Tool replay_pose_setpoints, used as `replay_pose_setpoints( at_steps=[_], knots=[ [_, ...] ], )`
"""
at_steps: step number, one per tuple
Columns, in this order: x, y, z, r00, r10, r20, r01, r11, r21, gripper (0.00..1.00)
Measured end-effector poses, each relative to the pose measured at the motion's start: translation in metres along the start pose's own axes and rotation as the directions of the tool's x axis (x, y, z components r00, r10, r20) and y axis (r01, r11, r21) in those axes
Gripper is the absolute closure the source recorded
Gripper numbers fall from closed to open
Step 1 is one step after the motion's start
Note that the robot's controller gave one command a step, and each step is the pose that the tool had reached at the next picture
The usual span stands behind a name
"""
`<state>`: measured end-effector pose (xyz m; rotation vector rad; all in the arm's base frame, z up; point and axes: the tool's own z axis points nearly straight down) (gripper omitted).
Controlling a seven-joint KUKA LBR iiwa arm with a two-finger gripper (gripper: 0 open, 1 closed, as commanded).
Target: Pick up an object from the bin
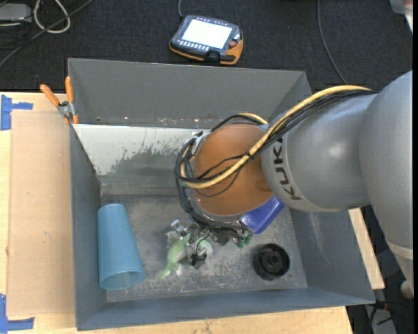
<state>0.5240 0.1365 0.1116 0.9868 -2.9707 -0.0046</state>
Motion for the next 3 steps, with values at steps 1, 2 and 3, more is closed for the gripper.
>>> replay_pose_setpoints(
  at_steps=[1,2,3],
  knots=[
    [0.0,0.001,-0.014,1.0,0.003,0.001,-0.003,1.0,0.0,1.0],
    [-0.001,0.001,-0.017,1.0,0.005,0.002,-0.005,1.0,0.0,1.0],
    [0.0,0.002,-0.042,1.0,0.008,-0.001,-0.008,1.0,-0.002,1.0]
  ],
)
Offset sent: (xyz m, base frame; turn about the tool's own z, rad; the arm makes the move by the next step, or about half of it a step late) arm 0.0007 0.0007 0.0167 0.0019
